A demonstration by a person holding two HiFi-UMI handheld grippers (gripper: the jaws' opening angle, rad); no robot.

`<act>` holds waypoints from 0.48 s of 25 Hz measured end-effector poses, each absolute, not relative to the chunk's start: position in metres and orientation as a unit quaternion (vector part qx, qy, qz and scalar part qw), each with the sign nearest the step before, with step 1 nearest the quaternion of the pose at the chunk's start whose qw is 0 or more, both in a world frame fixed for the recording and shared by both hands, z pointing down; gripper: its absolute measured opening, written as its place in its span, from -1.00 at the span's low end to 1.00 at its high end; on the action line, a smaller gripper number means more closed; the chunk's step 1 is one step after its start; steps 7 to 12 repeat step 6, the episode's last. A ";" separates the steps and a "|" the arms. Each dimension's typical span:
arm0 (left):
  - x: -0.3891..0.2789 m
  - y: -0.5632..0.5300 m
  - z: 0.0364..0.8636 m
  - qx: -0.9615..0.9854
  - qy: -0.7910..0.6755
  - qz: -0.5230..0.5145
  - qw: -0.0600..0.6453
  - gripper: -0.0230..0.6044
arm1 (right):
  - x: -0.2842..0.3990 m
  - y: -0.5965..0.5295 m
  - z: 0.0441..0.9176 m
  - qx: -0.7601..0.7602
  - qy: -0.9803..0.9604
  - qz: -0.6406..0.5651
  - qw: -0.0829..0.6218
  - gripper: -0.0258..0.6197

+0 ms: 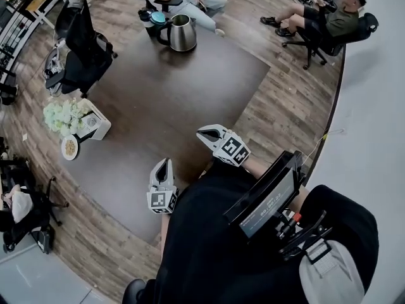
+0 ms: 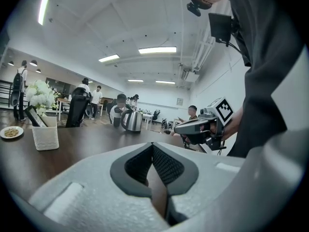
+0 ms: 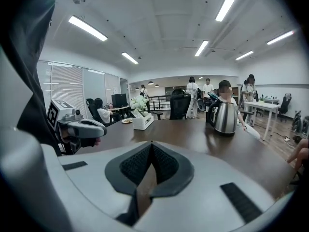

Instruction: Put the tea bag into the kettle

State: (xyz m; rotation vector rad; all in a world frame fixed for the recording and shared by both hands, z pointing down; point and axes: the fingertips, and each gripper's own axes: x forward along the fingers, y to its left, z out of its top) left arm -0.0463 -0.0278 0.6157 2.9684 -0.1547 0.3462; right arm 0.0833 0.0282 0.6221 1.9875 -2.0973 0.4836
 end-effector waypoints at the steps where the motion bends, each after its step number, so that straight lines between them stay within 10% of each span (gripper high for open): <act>1: -0.048 -0.030 0.616 0.989 -0.054 0.115 0.075 -0.91 | 0.081 0.026 0.623 0.673 -0.713 0.164 0.107 -0.90; 12: -0.059 -0.038 0.619 0.988 -0.062 0.114 0.080 -0.91 | 0.072 0.018 0.625 0.668 -0.717 0.167 0.109 -0.90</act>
